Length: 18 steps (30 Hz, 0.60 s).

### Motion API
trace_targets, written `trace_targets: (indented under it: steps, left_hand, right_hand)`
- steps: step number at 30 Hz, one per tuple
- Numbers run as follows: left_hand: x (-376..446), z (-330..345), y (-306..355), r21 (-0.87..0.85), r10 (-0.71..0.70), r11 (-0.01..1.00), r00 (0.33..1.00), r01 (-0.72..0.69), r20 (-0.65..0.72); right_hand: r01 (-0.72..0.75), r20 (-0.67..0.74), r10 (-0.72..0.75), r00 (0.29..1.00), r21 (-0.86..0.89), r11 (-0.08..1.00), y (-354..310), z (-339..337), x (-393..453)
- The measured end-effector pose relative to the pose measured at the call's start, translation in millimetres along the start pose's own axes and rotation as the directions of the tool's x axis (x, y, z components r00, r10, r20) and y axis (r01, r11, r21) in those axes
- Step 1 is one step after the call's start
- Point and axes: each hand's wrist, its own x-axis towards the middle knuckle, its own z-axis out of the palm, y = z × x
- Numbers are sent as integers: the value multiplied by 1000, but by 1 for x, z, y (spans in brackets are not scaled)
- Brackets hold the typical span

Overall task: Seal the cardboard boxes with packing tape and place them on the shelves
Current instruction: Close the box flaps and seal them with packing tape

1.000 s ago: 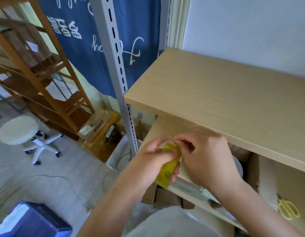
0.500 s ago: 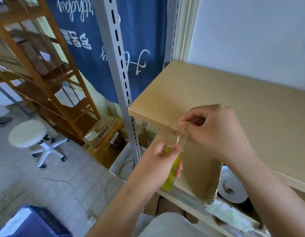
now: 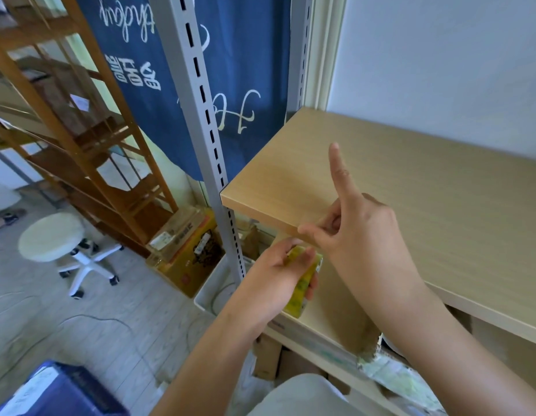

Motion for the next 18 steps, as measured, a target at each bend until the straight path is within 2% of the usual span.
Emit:
trace_targets:
  steps: [3,5,8,10,14,18]
  left_hand:
    - [0,-1,0,-8,16,1000,1000,-16,12]
    - [-1,-2,2,-30,10,1000,1000,-9,17]
    - [-3,-2,1,-49,17,999,1000,-16,14]
    - [-3,-2,1,-48,29,998,999,-29,12]
    - [-2,-1,2,-78,36,996,999,-35,13]
    - [-1,-2,-3,-65,60,996,998,-60,4]
  right_hand:
    - [-11,-14,10,1000,-18,1000,-1,-1,0]
    - [-31,-74,27,997,-52,998,9,-4,4]
    - [-112,-104,101,989,-114,987,33,-11,18]
    - [-88,-105,73,992,-141,986,38,-10,21]
    - [21,-5,-22,1000,-128,992,26,0,20]
    - [-34,-31,31,999,-110,993,27,3,35]
